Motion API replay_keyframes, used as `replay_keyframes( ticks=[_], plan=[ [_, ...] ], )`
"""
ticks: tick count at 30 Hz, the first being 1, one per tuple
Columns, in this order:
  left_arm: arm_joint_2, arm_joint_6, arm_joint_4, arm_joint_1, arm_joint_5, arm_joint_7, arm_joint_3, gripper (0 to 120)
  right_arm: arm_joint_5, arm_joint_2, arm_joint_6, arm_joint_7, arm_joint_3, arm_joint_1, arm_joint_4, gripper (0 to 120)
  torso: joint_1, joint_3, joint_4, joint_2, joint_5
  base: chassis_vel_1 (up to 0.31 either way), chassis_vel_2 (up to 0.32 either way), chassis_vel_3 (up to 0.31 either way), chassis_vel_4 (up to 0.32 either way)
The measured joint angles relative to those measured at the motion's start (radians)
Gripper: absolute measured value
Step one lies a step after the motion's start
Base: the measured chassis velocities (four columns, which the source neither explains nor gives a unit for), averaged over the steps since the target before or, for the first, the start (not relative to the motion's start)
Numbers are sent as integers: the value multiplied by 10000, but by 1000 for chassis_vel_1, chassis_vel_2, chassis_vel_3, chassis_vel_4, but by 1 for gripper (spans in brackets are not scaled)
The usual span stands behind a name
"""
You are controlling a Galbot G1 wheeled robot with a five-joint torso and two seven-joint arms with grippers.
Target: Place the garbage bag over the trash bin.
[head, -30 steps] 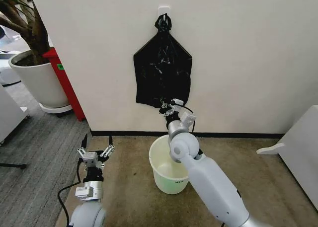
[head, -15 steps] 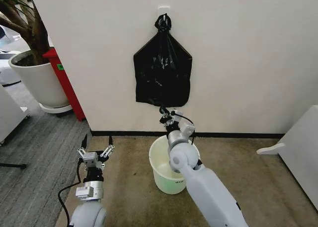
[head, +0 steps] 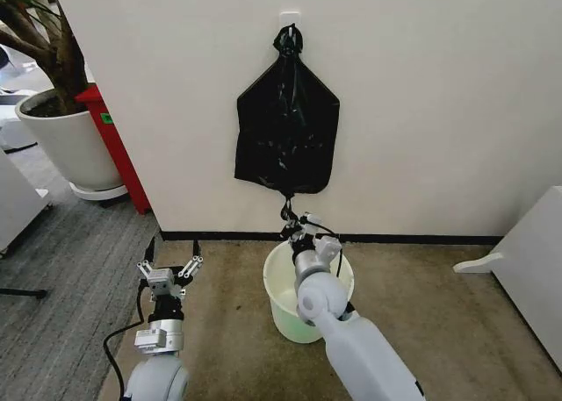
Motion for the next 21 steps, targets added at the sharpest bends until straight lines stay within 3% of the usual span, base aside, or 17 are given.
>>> replay_keyframes(
  ticks=[21],
  plan=[
    [5, -43, -8, 38, -5, -5, -5, 97, -364, 139, 176, -159, 78, -537, -250, 0, 1, 0, 0, 0, 0, 0, 0, 0, 0]
  ],
)
